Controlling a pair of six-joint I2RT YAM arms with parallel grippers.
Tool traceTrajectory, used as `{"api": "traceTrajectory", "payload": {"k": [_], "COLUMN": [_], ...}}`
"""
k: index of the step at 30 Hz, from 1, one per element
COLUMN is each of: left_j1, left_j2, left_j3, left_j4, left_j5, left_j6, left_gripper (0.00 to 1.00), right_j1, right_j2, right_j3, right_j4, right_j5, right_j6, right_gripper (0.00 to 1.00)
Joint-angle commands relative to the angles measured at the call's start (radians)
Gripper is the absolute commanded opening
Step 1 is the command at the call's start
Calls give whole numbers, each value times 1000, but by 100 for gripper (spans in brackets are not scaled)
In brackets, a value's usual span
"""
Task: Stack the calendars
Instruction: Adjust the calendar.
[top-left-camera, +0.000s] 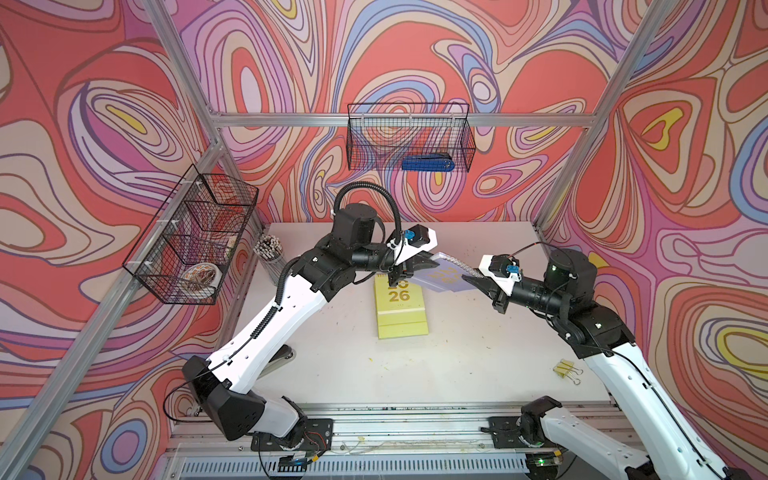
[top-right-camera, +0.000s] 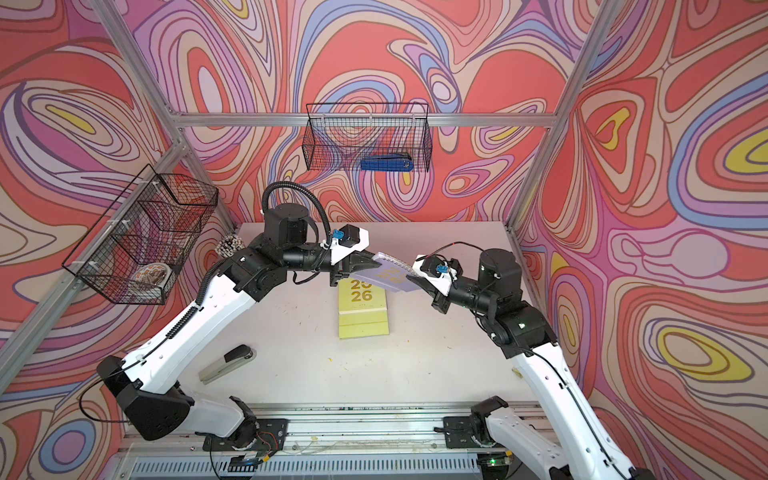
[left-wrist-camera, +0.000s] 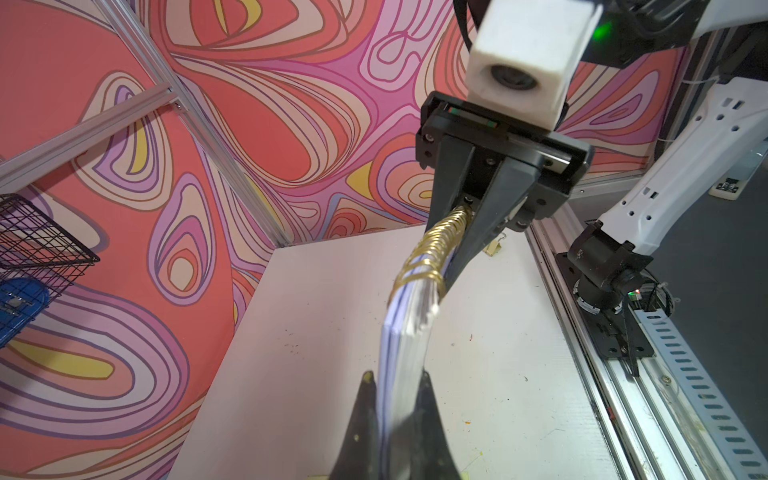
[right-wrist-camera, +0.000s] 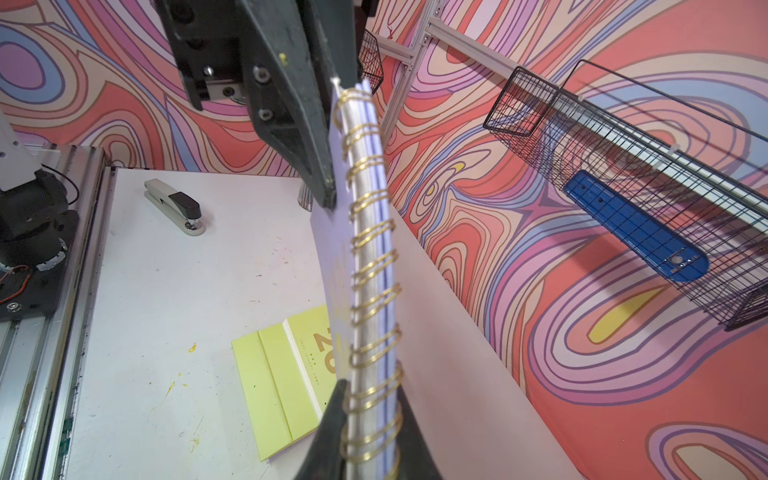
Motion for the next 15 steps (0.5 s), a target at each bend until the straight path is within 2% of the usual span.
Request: {"api": "traceTrajectory", "payload": {"k": [1, 4, 8, 10, 15], "left_j1": [-19, -18, -11, 11, 72], "left_j2": [27, 19, 6, 2, -57], "left_j3": [24, 14, -2, -18, -134], "left_j4": [3, 3, 25, 62, 235], "left_j5": [9, -10, -42, -41, -60], "left_j6": [-39, -33, -77, -160, -383], "left_gripper": [0, 0, 0, 0, 0], "right_j1": [14, 14, 13, 13, 13], "right_j2": [-22, -28, -32, -37, -43], "right_j3": [-20, -33, -85, -125, -208], "right_j4": [101, 122, 209, 276, 451], "right_j5": [8, 47, 133, 183, 250], "right_j6": [-10, 23, 127, 192, 400], "right_gripper": [40, 62, 77, 82, 87]}}
